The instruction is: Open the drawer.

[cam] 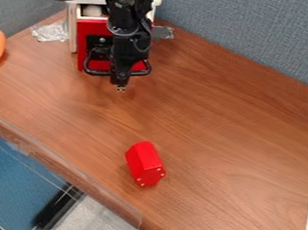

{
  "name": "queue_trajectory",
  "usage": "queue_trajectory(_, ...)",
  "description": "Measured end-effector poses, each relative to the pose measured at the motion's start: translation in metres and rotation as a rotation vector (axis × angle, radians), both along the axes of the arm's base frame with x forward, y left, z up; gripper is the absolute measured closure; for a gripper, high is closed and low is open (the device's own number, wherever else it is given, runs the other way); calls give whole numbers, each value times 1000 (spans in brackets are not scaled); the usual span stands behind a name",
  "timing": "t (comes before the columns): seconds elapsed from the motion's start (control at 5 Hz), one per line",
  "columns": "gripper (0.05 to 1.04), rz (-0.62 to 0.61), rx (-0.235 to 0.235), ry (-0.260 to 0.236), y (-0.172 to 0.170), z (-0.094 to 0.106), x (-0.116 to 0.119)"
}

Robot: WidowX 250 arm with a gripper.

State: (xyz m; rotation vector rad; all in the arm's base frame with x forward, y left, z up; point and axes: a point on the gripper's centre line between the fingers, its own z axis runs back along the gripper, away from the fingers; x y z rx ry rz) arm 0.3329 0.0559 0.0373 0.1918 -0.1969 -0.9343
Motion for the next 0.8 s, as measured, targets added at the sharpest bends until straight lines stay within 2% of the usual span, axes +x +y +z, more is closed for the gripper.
queue_trajectory(0.4,953,-23,-1,7,-13,2,-8)
queue_trajectory(0.8,953,-14,-22,24,-28,5,-16)
